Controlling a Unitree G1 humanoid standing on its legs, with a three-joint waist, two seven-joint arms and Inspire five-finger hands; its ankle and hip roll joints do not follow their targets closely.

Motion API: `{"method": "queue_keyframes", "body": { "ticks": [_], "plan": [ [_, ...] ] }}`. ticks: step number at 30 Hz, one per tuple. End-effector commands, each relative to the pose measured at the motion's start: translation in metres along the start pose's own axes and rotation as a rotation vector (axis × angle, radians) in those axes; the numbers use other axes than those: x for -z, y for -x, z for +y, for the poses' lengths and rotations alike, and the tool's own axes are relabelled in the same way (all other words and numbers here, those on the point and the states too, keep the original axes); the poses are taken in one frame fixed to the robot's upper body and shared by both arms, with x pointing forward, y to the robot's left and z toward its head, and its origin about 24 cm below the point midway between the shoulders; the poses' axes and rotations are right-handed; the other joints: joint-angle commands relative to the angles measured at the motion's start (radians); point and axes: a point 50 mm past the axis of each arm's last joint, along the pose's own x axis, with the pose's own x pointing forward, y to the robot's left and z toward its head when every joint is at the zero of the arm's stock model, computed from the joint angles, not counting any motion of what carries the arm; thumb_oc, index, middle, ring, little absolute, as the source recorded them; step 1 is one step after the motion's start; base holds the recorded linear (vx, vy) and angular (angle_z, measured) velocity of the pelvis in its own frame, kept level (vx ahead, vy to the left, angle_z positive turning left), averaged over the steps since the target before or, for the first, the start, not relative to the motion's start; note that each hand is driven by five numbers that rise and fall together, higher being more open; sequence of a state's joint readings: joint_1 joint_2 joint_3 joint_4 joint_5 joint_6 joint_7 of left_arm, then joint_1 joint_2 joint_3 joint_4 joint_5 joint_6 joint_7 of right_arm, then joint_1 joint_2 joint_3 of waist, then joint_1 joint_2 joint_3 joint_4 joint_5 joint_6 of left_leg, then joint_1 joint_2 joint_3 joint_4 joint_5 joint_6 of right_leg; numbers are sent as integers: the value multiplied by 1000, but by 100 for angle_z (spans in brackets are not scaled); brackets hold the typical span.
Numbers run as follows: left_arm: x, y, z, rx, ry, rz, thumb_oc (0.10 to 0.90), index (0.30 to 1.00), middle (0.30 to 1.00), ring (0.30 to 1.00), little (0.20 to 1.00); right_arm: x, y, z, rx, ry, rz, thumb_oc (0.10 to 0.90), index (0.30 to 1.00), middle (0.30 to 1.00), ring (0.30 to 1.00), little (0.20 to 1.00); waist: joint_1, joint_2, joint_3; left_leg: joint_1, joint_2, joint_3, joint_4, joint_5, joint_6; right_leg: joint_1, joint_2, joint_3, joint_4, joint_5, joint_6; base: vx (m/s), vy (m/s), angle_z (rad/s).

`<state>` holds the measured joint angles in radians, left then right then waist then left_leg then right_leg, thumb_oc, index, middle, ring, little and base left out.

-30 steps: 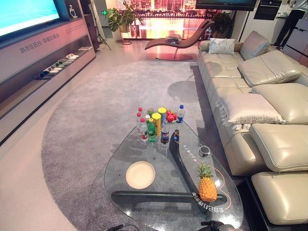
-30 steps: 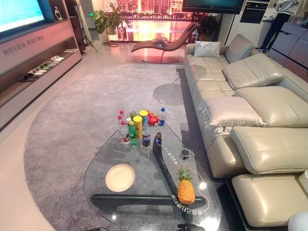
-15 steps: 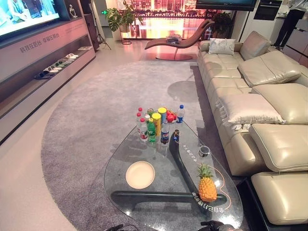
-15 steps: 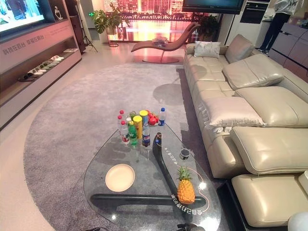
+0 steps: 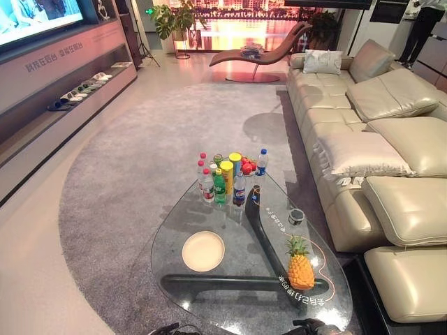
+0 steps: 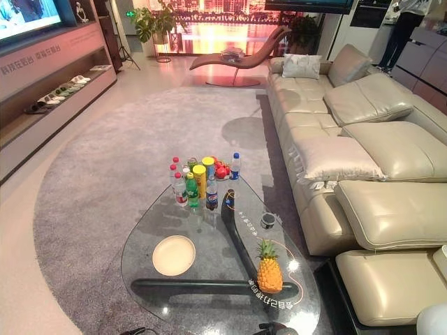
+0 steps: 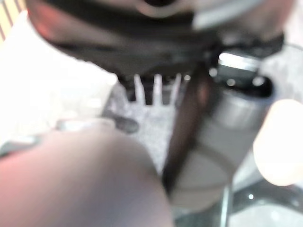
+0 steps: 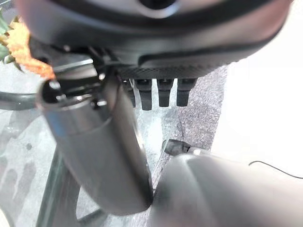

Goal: Pick up the fruit to the plate

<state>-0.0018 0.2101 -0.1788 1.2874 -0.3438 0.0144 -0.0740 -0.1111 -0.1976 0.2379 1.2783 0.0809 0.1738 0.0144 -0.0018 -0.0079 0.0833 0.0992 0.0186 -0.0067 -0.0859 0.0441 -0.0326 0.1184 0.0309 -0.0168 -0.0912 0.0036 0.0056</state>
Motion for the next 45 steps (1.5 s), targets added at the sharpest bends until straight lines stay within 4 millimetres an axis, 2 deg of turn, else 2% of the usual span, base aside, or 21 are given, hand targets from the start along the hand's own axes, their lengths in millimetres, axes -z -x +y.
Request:
{"method": "queue_keyframes", "body": {
  "ticks": [1,6,14,20,26,31,38,45],
  "plan": [
    [-4,-2,-7,-8,15,20,800,900,900,900,900,39,2,-13,146,32,167,800,900,900,900,900,0,-27,53,5,-6,2,14,-61,5,-18,-63,-24,23,23,66,0,0,0],
    [-10,-3,-7,-12,34,-6,800,900,900,900,900,35,2,-18,240,-5,137,800,900,900,900,900,-7,-27,76,-20,-6,-1,31,-59,8,-51,-59,-20,61,11,60,-41,-11,-1],
    [-23,-3,-10,-5,43,-54,800,900,900,900,900,16,6,-37,437,-237,17,800,900,900,900,900,-17,-22,139,-74,-12,-11,67,-56,10,-100,-48,-6,96,7,49,-58,-6,-1],
    [-36,-3,-5,-3,72,-99,800,900,900,900,900,-13,11,-56,518,-397,-129,800,900,900,900,900,-11,-22,192,-124,-18,-18,97,-54,8,-136,-46,-4,106,13,43,-73,-25,-1],
    [-49,-1,1,-1,83,-165,800,900,900,900,900,-53,24,-75,577,-605,-331,800,900,900,900,900,-2,-34,251,-195,-32,-21,159,-60,10,-181,-41,-4,134,13,33,-45,-34,3],
    [-57,2,6,-13,81,-231,800,900,900,900,900,-86,44,-83,622,-734,-505,800,900,900,900,900,-4,-44,288,-238,-38,-21,198,-66,14,-212,-36,-6,155,13,29,-26,-26,3],
    [-67,5,6,-5,92,-293,800,900,900,900,900,-131,88,-96,690,-867,-766,800,900,900,900,900,-9,-44,340,-304,-53,-24,255,-76,21,-266,-36,-14,191,12,22,-20,-3,0],
    [-76,8,-1,27,123,-334,800,900,900,900,900,-157,128,-118,747,-937,-970,800,900,900,900,900,-14,-28,375,-371,-64,-23,320,-83,22,-330,-42,-25,246,1,14,-21,29,0]
  ]
}}
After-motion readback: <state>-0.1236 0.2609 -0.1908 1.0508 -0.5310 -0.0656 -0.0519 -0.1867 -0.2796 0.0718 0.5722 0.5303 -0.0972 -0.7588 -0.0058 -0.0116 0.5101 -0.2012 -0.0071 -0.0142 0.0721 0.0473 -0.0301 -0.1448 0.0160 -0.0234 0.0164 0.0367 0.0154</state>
